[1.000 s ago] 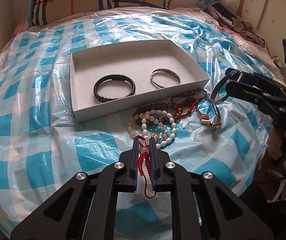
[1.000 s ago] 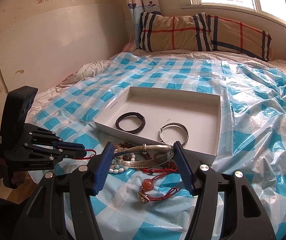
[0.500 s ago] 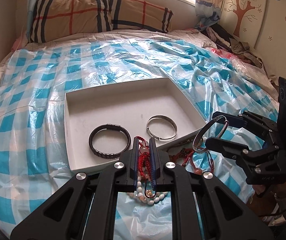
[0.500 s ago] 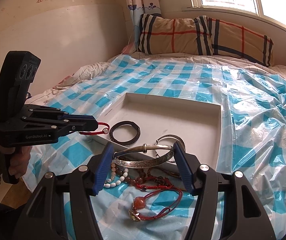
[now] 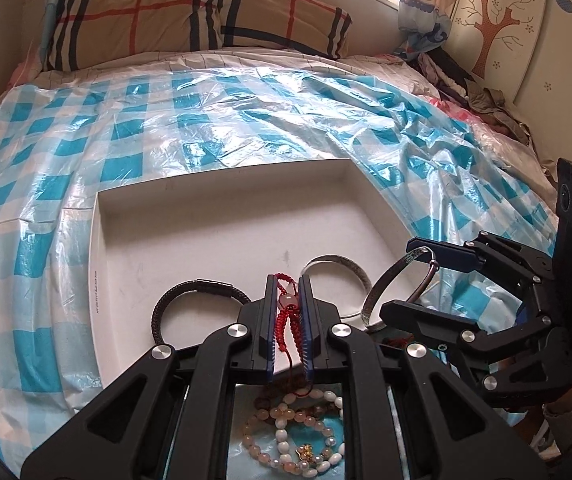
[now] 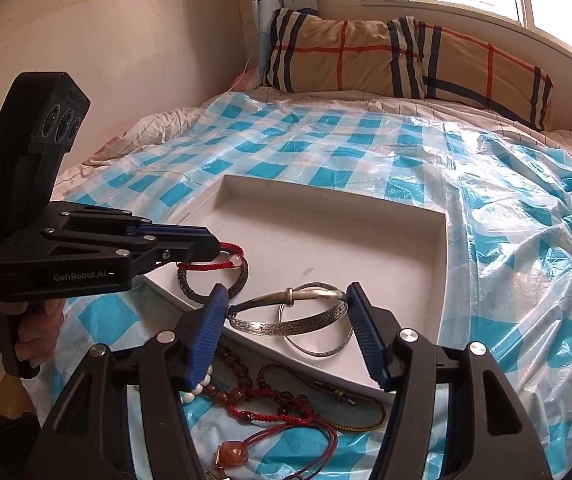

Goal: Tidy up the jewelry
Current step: 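Lower both bracelets into the white tray and open both tools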

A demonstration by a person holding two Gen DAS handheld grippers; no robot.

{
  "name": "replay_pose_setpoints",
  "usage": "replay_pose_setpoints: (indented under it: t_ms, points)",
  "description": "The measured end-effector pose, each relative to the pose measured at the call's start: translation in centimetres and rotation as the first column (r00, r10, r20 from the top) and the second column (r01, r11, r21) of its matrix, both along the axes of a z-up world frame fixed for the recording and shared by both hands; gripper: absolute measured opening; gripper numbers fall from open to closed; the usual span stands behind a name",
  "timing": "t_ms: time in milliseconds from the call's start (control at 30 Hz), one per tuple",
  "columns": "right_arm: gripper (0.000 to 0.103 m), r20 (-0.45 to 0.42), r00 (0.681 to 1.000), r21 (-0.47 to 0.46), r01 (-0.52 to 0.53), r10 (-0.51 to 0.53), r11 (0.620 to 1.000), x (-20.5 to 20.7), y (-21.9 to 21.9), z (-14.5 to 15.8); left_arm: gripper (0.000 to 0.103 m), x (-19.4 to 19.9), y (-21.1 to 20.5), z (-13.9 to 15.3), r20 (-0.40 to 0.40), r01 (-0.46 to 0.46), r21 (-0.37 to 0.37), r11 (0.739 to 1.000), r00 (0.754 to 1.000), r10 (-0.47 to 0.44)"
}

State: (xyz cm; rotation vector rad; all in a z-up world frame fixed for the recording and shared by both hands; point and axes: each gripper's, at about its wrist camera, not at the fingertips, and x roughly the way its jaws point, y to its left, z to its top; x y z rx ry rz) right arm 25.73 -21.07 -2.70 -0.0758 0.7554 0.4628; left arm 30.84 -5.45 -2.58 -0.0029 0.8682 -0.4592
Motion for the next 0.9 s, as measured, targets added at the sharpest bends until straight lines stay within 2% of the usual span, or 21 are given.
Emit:
replay_pose_setpoints:
  t_ms: [67, 133, 233, 367, 633, 900]
  points:
    - [0.06, -0.004, 1.0, 0.0, 0.001, -0.001, 1.0, 1.0, 0.5, -0.5, 0.017, 0.7, 0.3, -0.7, -0.005, -0.045, 0.031, 0.998, 0.999, 0.045]
    - [0.06, -0.002, 1.0, -0.005, 0.007, -0.007, 1.0, 1.7, 1.0, -1.0, 0.035, 0.7, 1.1, -0.6, 0.006, -0.082, 0.032, 0.996, 0.997, 0.082]
    - [0.06, -0.004, 1.0, 0.011, 0.016, -0.016, 1.0, 2.1, 1.1, -1.2, 0.044, 0.2, 2.3, -0.1, 0.035, -0.111, 0.042, 0.993, 0.993, 0.11]
    - [0.06, 0.008, 1.0, 0.015, 0.029, -0.029, 0.999, 1.0, 0.6, -0.4, 0.046, -0.9, 3.4, 0.2, 0.053, -0.131, 0.065, 0.989, 0.99, 0.127]
    - [0.06, 0.004, 0.996, 0.018, 0.085, -0.085, 0.996, -3.8, -2.4, 1.1, 0.058, -5.0, 3.6, 0.6, 0.06, -0.122, 0.097, 0.988, 0.991, 0.116]
    - [0.06, -0.057, 0.985, 0.027, 0.162, -0.16, 0.986, -8.9, -5.6, 0.3, 0.06, -9.2, 3.3, 0.1, 0.028, -0.091, 0.118, 0.989, 0.996, 0.088]
